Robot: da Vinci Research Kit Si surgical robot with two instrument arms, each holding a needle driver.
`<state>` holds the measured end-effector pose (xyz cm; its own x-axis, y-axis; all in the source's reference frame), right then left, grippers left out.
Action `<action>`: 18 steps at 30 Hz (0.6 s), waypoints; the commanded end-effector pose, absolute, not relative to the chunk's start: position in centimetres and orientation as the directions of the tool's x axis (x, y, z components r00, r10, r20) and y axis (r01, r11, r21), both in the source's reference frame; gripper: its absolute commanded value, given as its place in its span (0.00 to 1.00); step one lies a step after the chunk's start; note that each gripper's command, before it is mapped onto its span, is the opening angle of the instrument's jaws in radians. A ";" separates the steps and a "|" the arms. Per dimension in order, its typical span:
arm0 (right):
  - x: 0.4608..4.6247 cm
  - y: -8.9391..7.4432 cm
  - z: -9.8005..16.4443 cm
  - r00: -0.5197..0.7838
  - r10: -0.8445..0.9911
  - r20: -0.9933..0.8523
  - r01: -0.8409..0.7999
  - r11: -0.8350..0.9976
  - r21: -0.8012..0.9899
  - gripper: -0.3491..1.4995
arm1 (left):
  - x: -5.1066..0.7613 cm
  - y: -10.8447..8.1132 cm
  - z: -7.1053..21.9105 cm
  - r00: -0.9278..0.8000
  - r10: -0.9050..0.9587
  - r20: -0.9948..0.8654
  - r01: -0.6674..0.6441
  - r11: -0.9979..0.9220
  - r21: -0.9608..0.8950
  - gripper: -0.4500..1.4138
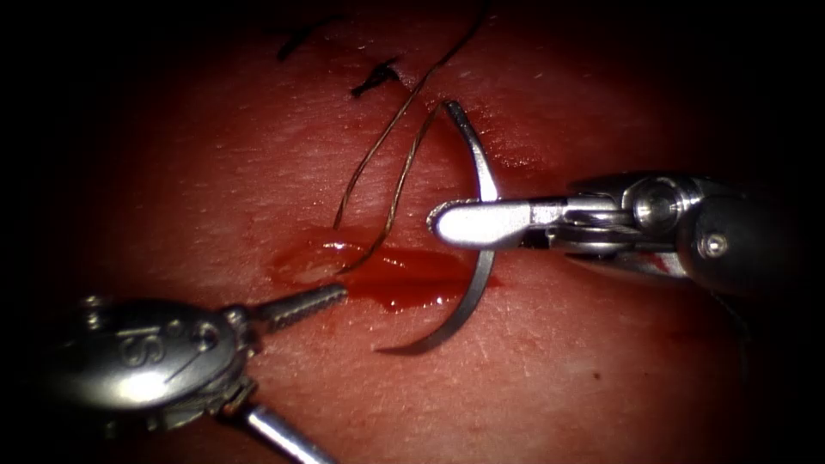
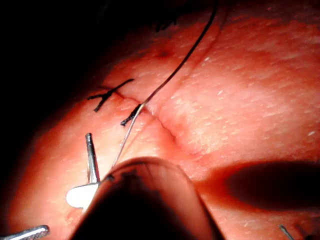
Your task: Wound Closure
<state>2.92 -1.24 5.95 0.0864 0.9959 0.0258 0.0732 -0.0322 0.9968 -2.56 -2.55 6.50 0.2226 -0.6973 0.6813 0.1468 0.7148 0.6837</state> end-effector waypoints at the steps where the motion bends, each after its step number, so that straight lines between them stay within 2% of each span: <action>1: 3.01 -1.2 6.0 0.080 0.996 0.034 0.080 -0.040 0.996 0.00 | -2.67 -2.6 6.6 0.229 -0.695 0.681 0.165 0.718 0.677 0.73; 10: 3.04 -1.3 5.9 0.060 0.997 0.050 0.124 -0.057 0.991 0.00 | -2.98 -2.6 6.9 0.310 -0.678 0.667 0.221 0.733 0.643 0.62; 13: 3.04 -1.3 5.8 0.061 0.996 0.060 0.129 -0.068 0.989 0.00 | -2.97 -2.6 7.0 0.325 -0.673 0.664 0.223 0.737 0.638 0.53; 15: 3.04 -1.3 5.8 0.062 0.996 0.061 0.130 -0.069 0.989 0.00 | -2.96 -2.5 7.1 0.325 -0.673 0.664 0.222 0.737 0.639 0.43; 16: 3.04 -1.3 5.8 0.062 0.996 0.061 0.130 -0.069 0.989 0.00 | -2.94 -2.5 7.1 0.325 -0.673 0.665 0.220 0.737 0.639 0.28; 18: 3.04 -1.3 5.8 0.061 0.996 0.061 0.130 -0.068 0.989 0.00 | -2.91 -2.6 7.0 0.330 -0.667 0.668 0.219 0.742 0.633 0.08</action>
<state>2.97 -1.31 5.77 0.0614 0.9961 0.0634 0.1274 -0.0708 0.9893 -2.84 -2.62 6.99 0.3419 -0.6619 0.6671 0.2176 0.7463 0.6290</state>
